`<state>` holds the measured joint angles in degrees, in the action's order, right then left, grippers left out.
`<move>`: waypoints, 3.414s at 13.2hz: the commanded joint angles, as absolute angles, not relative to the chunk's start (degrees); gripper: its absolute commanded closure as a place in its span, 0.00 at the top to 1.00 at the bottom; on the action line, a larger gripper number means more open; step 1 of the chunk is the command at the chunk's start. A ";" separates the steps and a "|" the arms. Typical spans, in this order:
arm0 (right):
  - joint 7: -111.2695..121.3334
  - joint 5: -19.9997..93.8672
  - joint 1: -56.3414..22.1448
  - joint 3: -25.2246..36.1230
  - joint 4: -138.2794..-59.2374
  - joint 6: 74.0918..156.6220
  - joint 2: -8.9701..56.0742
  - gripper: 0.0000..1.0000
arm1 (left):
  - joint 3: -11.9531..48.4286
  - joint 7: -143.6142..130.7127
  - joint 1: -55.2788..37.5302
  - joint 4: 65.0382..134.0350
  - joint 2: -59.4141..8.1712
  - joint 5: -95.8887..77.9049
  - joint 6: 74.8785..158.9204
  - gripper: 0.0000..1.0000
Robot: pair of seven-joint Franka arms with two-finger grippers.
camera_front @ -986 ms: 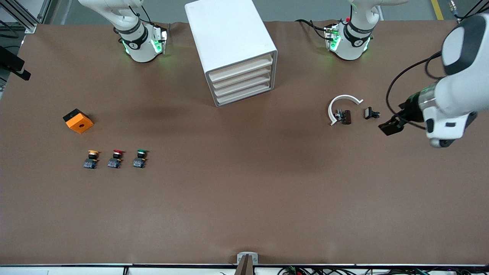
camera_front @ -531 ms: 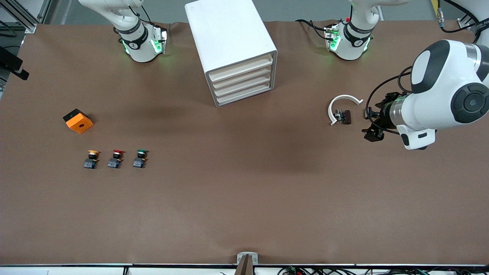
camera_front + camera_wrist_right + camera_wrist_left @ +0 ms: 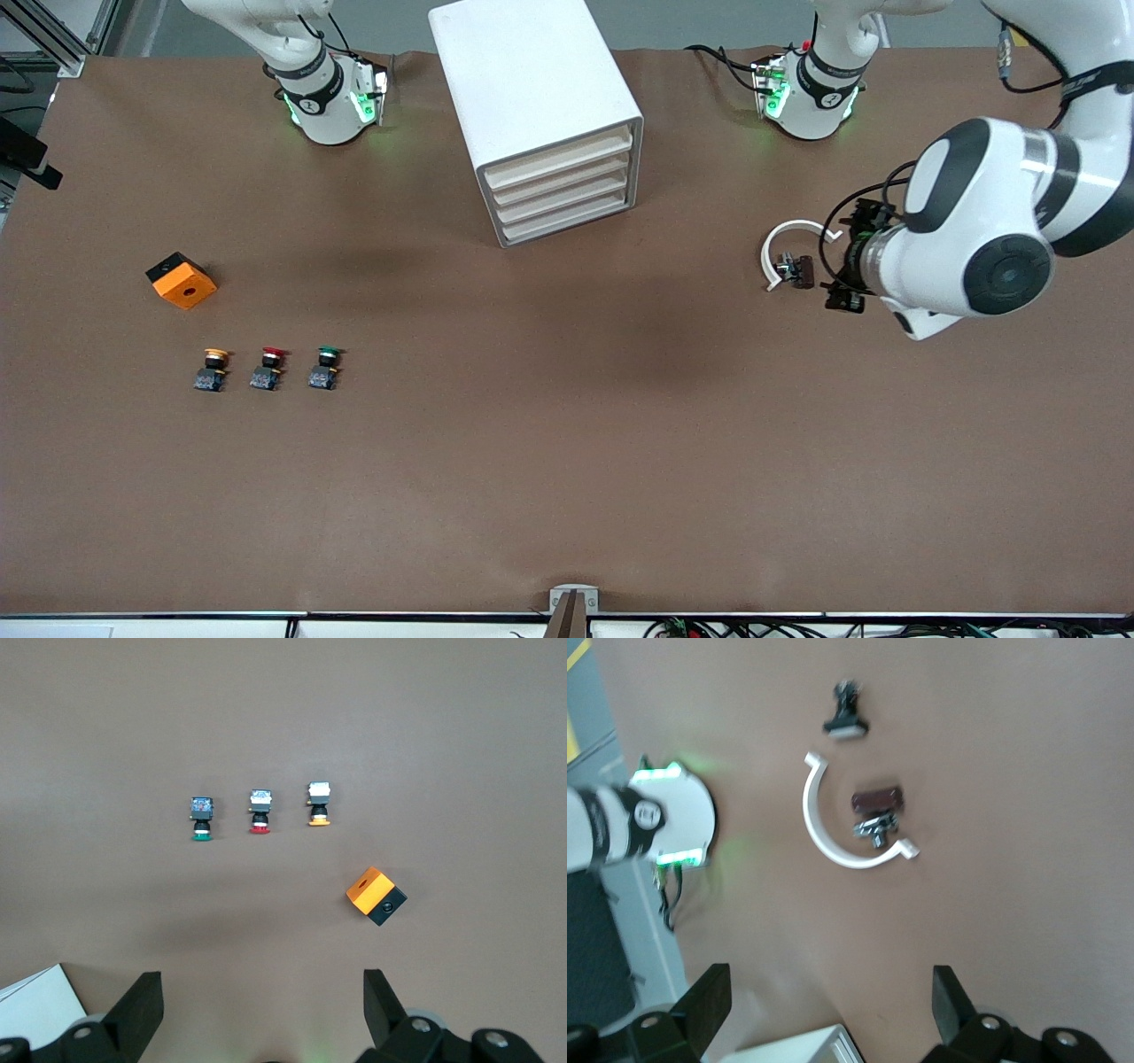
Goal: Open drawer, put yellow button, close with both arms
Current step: 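Reach the left gripper toward the handle of the white drawer, then grasp the drawer handle with the left gripper while the right gripper reaches the buttons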
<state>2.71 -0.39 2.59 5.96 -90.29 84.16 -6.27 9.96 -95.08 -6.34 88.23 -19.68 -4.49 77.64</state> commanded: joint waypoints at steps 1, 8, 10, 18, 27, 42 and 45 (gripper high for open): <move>3.25 -1.40 4.22 5.27 -87.47 84.90 -0.63 1.00 | 9.93 -99.75 -7.03 87.10 -23.63 -9.65 75.59 1.00; 3.25 -3.43 5.45 5.27 -86.92 87.09 6.74 1.00 | 10.02 -100.11 -10.36 87.19 -29.87 -28.10 65.40 1.00; 3.25 -2.38 7.63 5.27 -87.01 89.28 7.73 1.00 | 9.93 -100.11 -12.29 86.84 -32.42 -31.54 65.39 1.00; 5.01 -2.29 11.86 5.19 -99.56 110.28 11.69 1.00 | 9.84 -109.92 -13.18 86.05 -42.08 -43.49 66.89 1.00; 4.13 -1.67 11.43 5.10 -111.97 135.61 20.20 1.00 | 9.84 -126.11 -16.17 79.72 -46.23 -54.75 67.15 1.00; 4.75 1.06 10.63 3.69 -115.75 147.74 29.70 1.00 | 9.76 -131.84 -25.31 77.87 -50.27 -57.21 69.17 0.66; 4.75 1.05 10.63 3.69 -115.66 149.58 30.85 1.00 | 9.76 -131.84 -26.62 78.05 -50.45 -58.18 69.17 0.65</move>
<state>4.17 0.07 10.61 3.91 -115.30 147.86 30.22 10.05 -130.53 -25.69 79.33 -49.66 -56.66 69.43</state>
